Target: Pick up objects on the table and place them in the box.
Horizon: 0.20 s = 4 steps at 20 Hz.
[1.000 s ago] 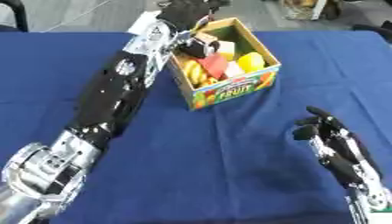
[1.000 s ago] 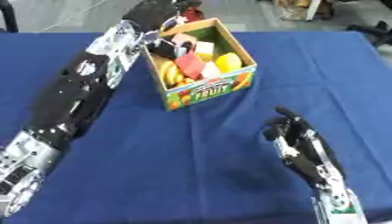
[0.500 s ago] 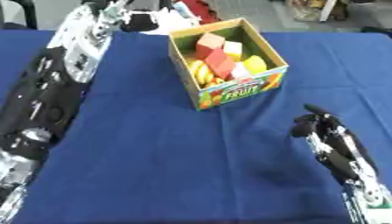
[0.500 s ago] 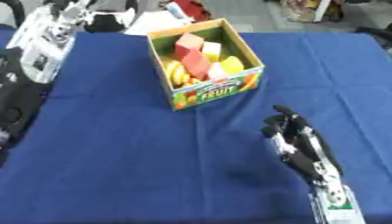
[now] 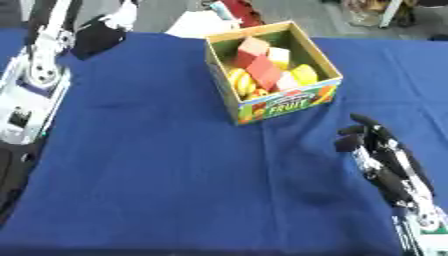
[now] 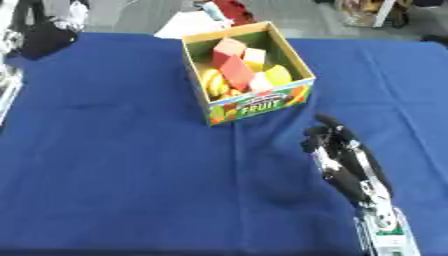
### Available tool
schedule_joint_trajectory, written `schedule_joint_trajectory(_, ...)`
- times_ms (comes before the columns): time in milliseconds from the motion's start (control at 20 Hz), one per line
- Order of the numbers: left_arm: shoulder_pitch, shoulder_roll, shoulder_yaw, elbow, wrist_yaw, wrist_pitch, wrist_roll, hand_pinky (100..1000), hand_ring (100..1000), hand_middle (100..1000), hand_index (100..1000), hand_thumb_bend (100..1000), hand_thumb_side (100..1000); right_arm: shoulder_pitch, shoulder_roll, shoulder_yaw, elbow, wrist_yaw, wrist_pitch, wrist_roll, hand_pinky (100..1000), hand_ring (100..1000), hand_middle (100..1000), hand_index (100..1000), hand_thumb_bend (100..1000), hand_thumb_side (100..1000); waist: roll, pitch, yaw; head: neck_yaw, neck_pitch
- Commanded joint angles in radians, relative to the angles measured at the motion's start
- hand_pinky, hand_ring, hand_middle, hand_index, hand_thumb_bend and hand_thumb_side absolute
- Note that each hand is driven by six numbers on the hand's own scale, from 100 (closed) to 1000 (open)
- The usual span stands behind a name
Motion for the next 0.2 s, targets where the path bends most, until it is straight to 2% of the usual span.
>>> schedule_joint_trajectory(50, 0.038, -0.024, 0.038, -0.058, 0.034, 0.004, 0.038, 685, 595, 577, 770, 100, 510, -0.015, -0.016, -0.006, -0.029, -0.007, 0.000, -0.004, 650, 635, 654, 895, 100, 416, -0.016, 0.004, 0.001, 0.005, 0.005)
schedule_joint_trajectory(200, 0.086, -0.060, 0.050, -0.074, 0.041, 0.003, 0.052, 688, 601, 579, 770, 100, 543, -0.017, -0.016, -0.009, -0.033, -0.008, 0.000, -0.008, 650, 634, 654, 895, 100, 412, -0.021, 0.017, 0.003, 0.008, 0.005)
